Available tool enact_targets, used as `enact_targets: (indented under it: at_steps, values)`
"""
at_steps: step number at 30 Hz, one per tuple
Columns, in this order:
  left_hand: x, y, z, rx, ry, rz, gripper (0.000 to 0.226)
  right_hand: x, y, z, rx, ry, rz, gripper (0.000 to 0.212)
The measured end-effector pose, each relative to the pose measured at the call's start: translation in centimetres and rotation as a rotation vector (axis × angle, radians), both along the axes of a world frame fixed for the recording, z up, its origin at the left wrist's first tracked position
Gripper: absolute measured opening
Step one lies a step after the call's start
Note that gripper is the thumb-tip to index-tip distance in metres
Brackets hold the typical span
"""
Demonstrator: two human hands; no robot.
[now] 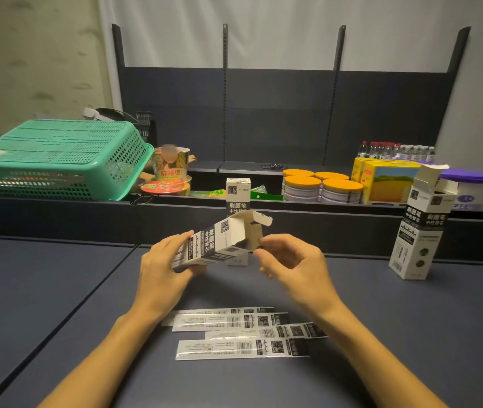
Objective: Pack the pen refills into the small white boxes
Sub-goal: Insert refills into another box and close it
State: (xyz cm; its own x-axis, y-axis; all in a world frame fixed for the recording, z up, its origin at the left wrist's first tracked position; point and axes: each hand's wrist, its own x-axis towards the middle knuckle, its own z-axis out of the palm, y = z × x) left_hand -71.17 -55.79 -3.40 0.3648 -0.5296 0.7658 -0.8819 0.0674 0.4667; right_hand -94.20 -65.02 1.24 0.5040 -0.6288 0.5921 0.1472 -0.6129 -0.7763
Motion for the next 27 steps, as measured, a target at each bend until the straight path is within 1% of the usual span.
enact_targets:
  at_steps: [2, 4, 6, 8, 9, 11, 16, 19, 22, 24, 27]
  values:
    - [0.0, 0.1, 0.0, -0.002, 0.0, -0.003, 0.067, -0.3, -0.3, 0.3, -0.007, 0.059, -0.007, 0.009]
    - [-0.1, 0.1, 0.1, -0.01, 0.002, -0.001, 0.067, -0.9, -0.9, 0.5, -0.022, 0.219, -0.024, 0.004]
    - [-0.1, 0.3, 0.1, -0.017, 0.012, 0.003, 0.066, -1.6, -1.5, 0.7, -0.034, 0.475, -0.021, 0.005]
    - [-0.2, 0.3, 0.2, -0.02, 0.015, 0.002, 0.066, -2.2, -1.8, 0.7, -0.052, 0.75, -0.004, 0.014]
    - [-0.1, 0.3, 0.3, -0.02, 0.014, 0.0, 0.066, -2.4, -1.7, 0.6, -0.054, 0.85, 0.016, 0.018]
    - [-0.2, 0.3, 0.3, -0.021, 0.014, -0.002, 0.065, -2.5, -1.5, 0.5, -0.071, 0.96, 0.045, 0.022]
    - [-0.4, 0.3, 0.5, -0.03, 0.016, 0.004, 0.065, -3.0, -1.7, 0.7, -0.085, 1.105, 0.049, 0.026]
    - [-0.3, 0.4, 0.4, -0.028, 0.016, 0.003, 0.065, -3.1, -1.9, 0.6, -0.078, 1.132, 0.058, 0.02]
    - [-0.3, 0.4, 0.5, -0.029, 0.013, 0.0, 0.065, -3.1, -2.0, 0.6, -0.028, 1.073, 0.08, 0.015]
    - [-0.2, 0.3, 0.5, -0.03, 0.011, 0.0, 0.065, -3.3, -1.9, 0.9, 0.025, 0.969, 0.106, 0.015]
    - [-0.2, 0.3, 0.5, -0.027, 0.017, -0.006, 0.065, -3.7, -1.6, 1.7, 0.113, 0.73, 0.15, 0.017]
